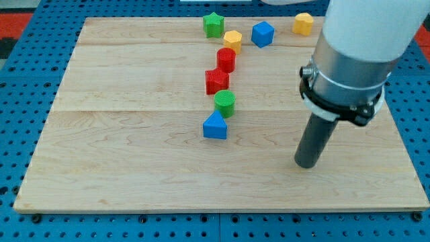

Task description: Point your arm slightly up and right

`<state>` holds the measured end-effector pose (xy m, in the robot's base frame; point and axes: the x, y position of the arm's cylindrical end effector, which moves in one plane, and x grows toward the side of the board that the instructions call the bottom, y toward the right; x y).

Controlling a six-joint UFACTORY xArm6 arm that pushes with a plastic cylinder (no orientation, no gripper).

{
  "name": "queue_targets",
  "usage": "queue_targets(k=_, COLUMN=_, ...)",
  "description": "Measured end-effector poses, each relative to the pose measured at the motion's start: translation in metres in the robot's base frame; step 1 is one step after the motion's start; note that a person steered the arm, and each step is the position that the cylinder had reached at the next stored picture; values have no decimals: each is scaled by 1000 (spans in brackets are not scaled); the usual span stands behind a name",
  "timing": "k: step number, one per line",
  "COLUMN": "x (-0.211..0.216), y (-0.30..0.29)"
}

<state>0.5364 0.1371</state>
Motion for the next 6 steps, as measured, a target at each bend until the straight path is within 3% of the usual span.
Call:
queue_targets(k=3, x=-211, y=60)
queue_targets(k=5, x=-211, y=90)
queue_targets(k=6, x=-246, y=159)
